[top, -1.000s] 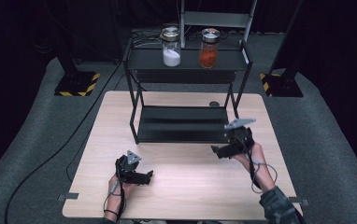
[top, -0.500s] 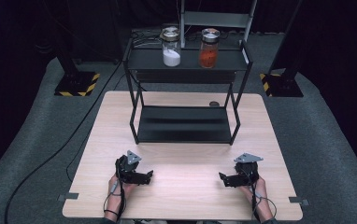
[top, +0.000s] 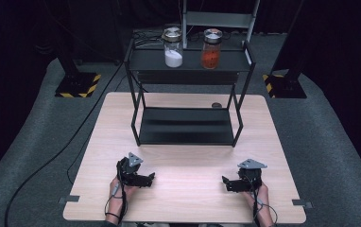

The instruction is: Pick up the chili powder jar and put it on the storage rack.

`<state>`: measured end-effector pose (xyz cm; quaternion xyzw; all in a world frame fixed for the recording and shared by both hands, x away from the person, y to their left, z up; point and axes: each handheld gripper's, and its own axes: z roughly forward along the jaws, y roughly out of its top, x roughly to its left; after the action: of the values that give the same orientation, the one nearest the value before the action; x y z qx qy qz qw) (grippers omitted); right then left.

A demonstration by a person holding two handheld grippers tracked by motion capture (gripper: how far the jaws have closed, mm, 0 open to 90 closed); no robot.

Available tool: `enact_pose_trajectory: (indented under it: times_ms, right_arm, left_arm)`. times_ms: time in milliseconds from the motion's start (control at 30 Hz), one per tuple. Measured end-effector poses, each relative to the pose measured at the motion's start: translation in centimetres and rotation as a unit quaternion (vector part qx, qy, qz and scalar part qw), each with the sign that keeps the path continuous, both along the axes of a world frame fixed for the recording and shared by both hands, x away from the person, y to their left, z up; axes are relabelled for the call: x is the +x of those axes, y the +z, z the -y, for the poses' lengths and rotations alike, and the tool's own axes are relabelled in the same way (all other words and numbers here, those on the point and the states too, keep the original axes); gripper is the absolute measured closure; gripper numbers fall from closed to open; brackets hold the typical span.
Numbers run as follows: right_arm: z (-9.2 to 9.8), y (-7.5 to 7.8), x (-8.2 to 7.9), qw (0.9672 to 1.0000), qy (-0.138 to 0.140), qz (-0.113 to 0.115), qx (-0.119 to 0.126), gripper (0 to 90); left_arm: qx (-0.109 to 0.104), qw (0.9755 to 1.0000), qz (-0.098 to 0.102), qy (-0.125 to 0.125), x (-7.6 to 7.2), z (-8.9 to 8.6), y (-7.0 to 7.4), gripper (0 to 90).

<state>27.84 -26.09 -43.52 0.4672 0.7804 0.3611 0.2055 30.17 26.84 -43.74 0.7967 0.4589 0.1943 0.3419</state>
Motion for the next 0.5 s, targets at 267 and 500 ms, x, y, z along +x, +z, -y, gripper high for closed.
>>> enact_pose_trajectory:
  times_ms: [267, 500]
  right_arm:
    - [-0.20, -0.03, -0.11, 1.0000, -0.001, 0.003, -0.005, 0.0]
    - [-0.31, -0.01, -0.11, 1.0000, -0.004, 0.002, -0.006, 0.0]
  left_arm:
    - [0.000, 1.0000, 0.000, 0.000, -0.02, 0.01, -0.01, 0.4]
    - [0.001, 1.0000, 0.001, -0.001, -0.02, 0.00, 0.00, 0.4]
